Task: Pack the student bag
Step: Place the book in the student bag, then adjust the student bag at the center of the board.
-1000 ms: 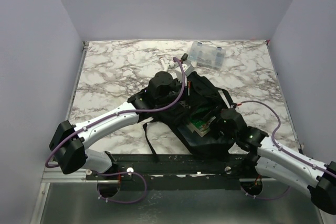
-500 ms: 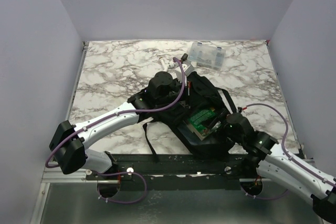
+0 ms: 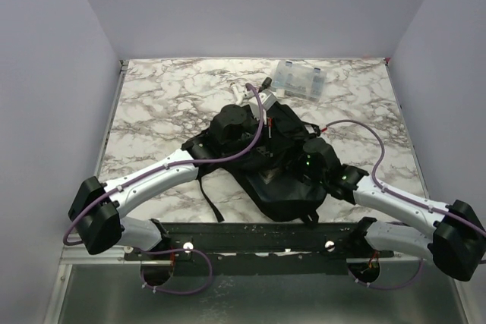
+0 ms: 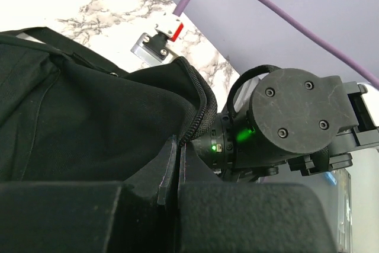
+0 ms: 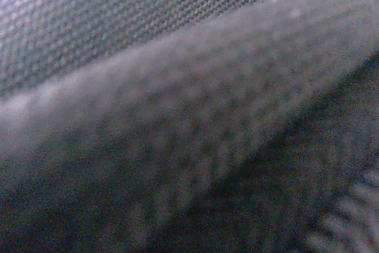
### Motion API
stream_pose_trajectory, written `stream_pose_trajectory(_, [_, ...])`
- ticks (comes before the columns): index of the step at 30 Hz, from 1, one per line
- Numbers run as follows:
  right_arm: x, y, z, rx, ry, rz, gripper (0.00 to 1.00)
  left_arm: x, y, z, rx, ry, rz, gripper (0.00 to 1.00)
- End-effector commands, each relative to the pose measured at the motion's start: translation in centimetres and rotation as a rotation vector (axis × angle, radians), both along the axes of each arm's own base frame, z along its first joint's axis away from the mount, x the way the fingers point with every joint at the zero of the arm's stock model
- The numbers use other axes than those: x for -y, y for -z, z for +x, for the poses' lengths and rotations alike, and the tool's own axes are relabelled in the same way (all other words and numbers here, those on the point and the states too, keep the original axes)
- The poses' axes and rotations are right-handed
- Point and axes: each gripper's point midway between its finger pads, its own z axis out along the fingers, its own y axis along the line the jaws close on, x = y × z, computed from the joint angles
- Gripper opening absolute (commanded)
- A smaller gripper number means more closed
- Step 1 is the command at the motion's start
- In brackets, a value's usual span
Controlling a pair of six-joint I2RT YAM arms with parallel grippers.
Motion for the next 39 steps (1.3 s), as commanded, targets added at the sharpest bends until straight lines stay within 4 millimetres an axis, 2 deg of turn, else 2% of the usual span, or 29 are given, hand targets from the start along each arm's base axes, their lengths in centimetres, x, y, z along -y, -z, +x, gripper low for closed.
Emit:
stream_pose_trajectory(1, [-0.2,-2.3,2.0,0.133,0.01,0.005,0.79,-0.5,-2.6,-0.5,0.047,-0.002,-0.068,0.0])
stream_pose_trajectory(4, [0.9,-0.9,0.2,0.096,-0.028,-0.042,0.84,-0.7,-1.6,-0.3,0.042,-0.014,-0.047,0.0])
stream_pose_trajectory(7, [3.1,0.5,-1.7,0.049,-0.025,-0.108,0.91,-0.8,-1.0,0.0,0.037,-0.018,-0.033,0.0])
stream_pose_trajectory(14, [6.2,0.7,-5.4,-0.01,-0.022,-0.122,0.88,-0.9,-0.2,0.2,0.031,-0.004,-0.017,0.0])
stream_pose_trajectory(17, [7.9,-1.0,-5.8,0.035,-0.02,-0.182,0.87,-1.4,0.8,0.3,0.016,-0.016,0.0,0.0])
stream_pose_trajectory(20, [11.5,-3.3,-5.8,0.041,0.096,-0.287,0.87,-1.6,2.4,-0.1,-0.013,-0.003,0.023,0.0])
stream_pose_trajectory(23, [12.1,-5.3,-5.8,0.081,0.113,-0.283,0.85,-1.4,4.5,-1.1,-0.078,0.044,0.047,0.0])
stream_pose_trajectory(29, [15.1,-11.0,-4.2,0.223,0.251,-0.337,0.84,-1.4,7.8,-2.6,-0.179,0.094,0.086,0.0])
stream_pose_trajectory(32, [16.6,-13.0,-2.6,0.269,0.309,-0.466,0.86,-1.2,8.7,-3.7,-0.211,0.125,0.093,0.0])
stream_pose_trajectory(33, [16.3,-13.6,-1.7,0.284,0.292,-0.524,0.88,-1.1,8.8,-4.1,-0.215,0.138,0.093,0.0])
stream_pose_trajectory(34, [15.9,-13.9,-0.7,0.29,0.278,-0.58,0.89,-0.8,8.8,-4.6,-0.216,0.153,0.093,0.0])
stream_pose_trajectory(36, [14.9,-13.8,1.2,0.271,0.228,-0.702,0.89,-0.3,9.0,-5.5,-0.227,0.179,0.097,0.08])
stream_pose_trajectory(37, [14.2,-13.3,2.0,0.252,0.179,-0.746,0.89,0.1,8.9,-5.9,-0.231,0.193,0.094,0.13])
stream_pose_trajectory(39, [12.9,-11.2,4.1,0.18,0.08,-0.784,0.88,0.6,8.8,-6.7,-0.236,0.221,0.091,0.28])
